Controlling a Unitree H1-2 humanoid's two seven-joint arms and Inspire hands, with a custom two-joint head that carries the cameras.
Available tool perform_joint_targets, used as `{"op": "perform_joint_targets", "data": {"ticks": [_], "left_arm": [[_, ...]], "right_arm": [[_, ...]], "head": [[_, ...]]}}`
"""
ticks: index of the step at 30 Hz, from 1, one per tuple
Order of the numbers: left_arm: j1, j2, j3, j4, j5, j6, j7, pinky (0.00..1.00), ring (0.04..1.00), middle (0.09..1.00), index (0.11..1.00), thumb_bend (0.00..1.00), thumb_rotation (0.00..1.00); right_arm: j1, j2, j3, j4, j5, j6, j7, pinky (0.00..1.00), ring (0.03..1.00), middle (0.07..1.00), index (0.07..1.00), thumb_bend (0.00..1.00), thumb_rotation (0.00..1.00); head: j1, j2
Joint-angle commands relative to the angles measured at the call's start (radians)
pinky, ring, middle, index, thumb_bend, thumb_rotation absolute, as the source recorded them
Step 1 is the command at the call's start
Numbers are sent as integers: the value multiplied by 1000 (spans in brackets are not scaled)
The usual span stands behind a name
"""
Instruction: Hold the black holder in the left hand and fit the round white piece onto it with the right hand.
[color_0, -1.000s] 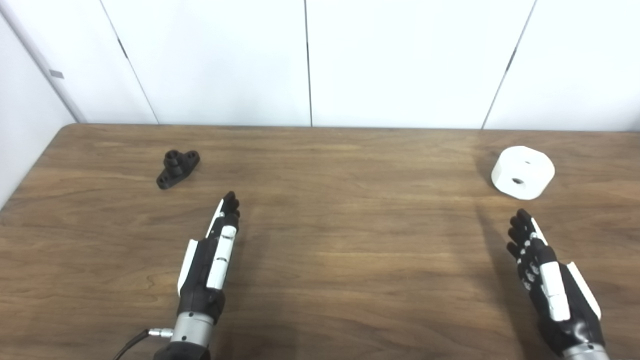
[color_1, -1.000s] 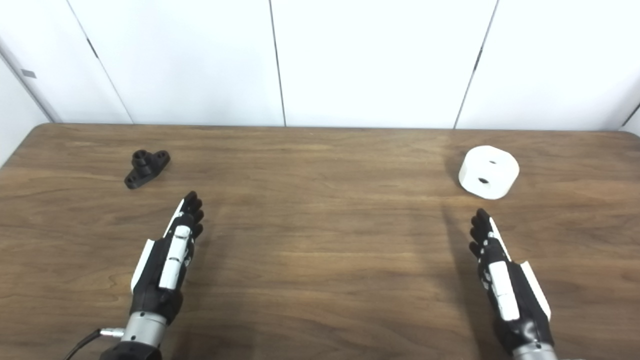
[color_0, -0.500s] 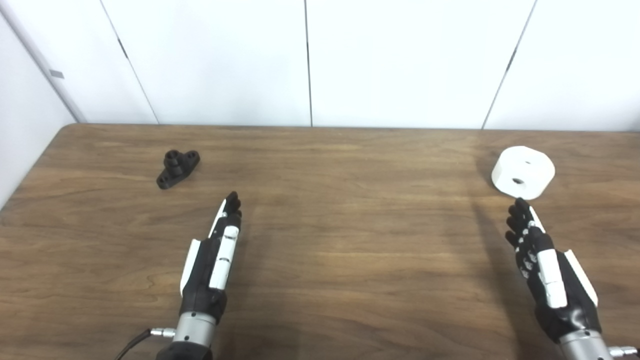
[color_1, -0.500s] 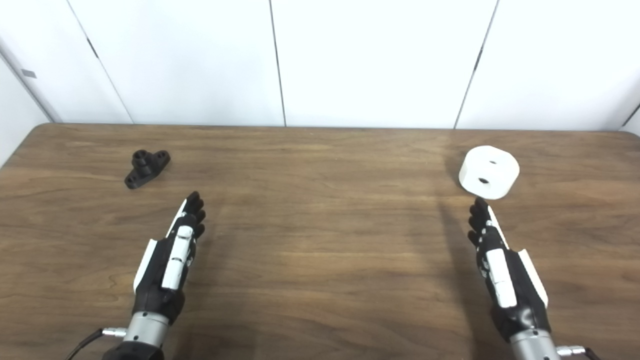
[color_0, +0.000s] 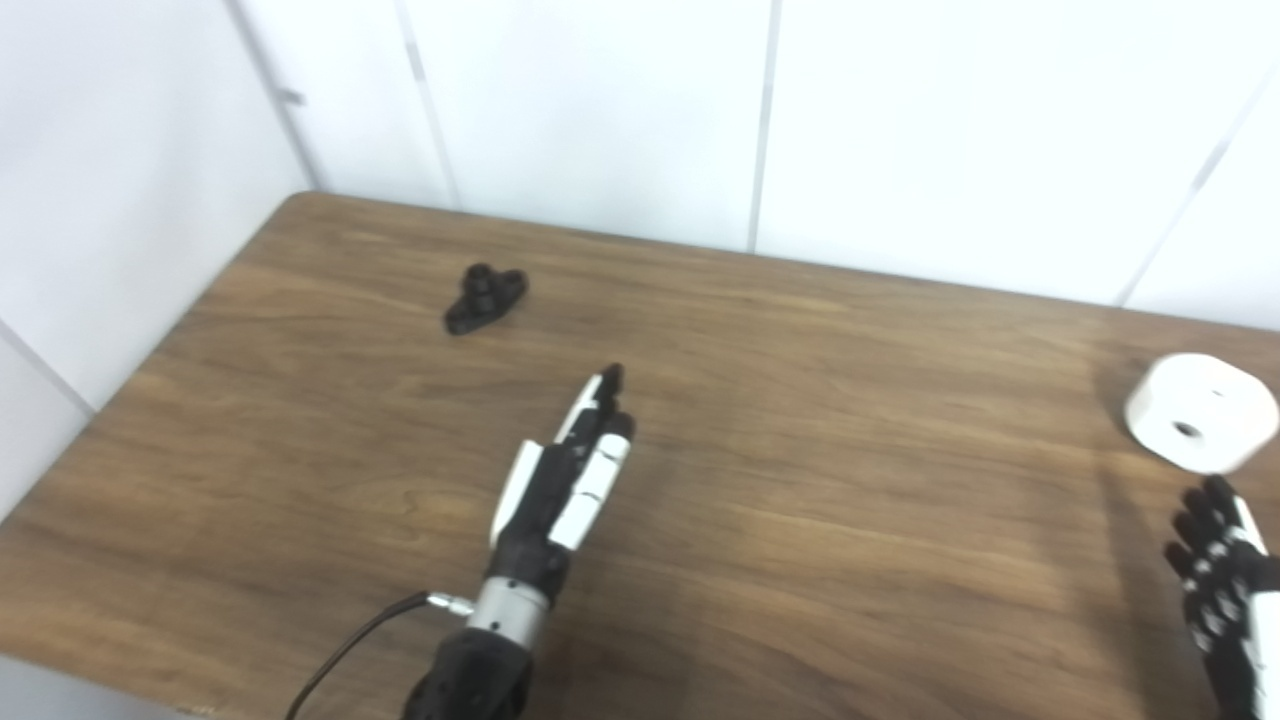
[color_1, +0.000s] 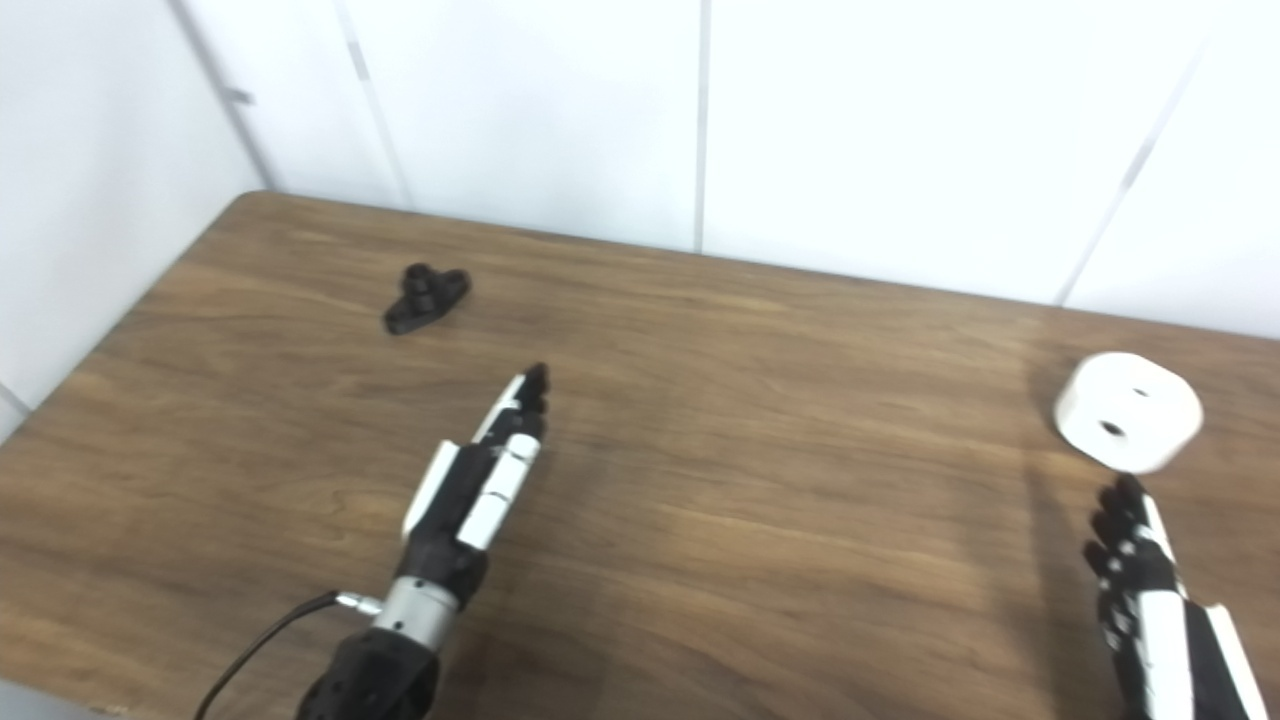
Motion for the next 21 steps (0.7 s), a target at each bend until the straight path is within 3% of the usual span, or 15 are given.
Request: {"op": "perform_joint_targets", "data": {"ticks": [1, 14, 19, 21], "left_arm": [[73, -24, -8, -11, 11, -35, 19, 1000, 1000, 1000, 991, 482, 863], [76, -13, -24, 7, 18, -43, 38, 1000, 1000, 1000, 998, 516, 897], [81, -9, -20, 8, -7, -52, 31, 1000, 1000, 1000, 1000, 487, 829], [82, 2, -21, -25, 10, -27, 28, 1000, 1000, 1000, 1000, 493, 777]], "right_arm": [[-17, -6, -8, -10, 6, -21, -6, 1000, 1000, 1000, 1000, 676, 1000], [-15, -2, -4, -2, -1, -22, -10, 1000, 1000, 1000, 1000, 672, 1000], [-6, -3, 0, 1, -10, -35, -8, 1000, 1000, 1000, 1000, 654, 1000], [-4, -5, -3, 5, -5, -41, -6, 1000, 1000, 1000, 1000, 651, 1000]], "head": [[-3, -1], [-13, -27], [-22, -37], [-23, -39]]}}
